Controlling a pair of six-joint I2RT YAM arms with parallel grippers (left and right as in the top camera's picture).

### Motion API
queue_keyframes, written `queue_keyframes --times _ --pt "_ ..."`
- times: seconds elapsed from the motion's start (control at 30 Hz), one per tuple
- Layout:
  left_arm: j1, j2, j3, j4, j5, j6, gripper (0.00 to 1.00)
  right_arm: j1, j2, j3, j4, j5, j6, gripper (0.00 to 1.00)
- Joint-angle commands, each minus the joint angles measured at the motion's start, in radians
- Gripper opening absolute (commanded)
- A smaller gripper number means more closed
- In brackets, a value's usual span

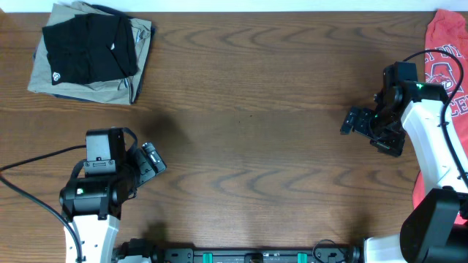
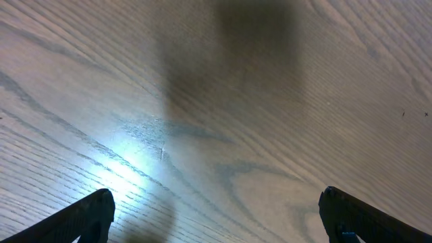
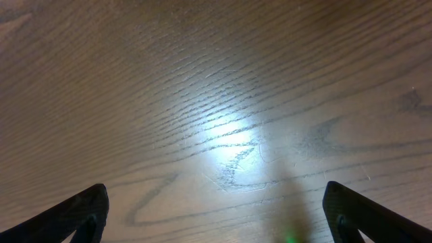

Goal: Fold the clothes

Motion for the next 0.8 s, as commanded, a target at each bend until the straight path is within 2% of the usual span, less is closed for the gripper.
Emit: queue_keyframes --times 0.0,0.37,0.77 --pt "-0.004 0.008 0.0 -0.003 0.002 -0.005 0.98 0.005 -0.005 0.011 0.0 -0.004 -0.009 0.99" --pt "-0.003 0.006 -0.001 -0.003 0.002 -0.005 0.98 0.005 -0.005 0.011 0.0 -0.004 -0.009 0.99" --pt "-0.003 -0.2 -0.05 -0.003 -0.002 -0.004 0.98 0.005 -0.005 0.011 0.0 -0.004 -0.009 0.99"
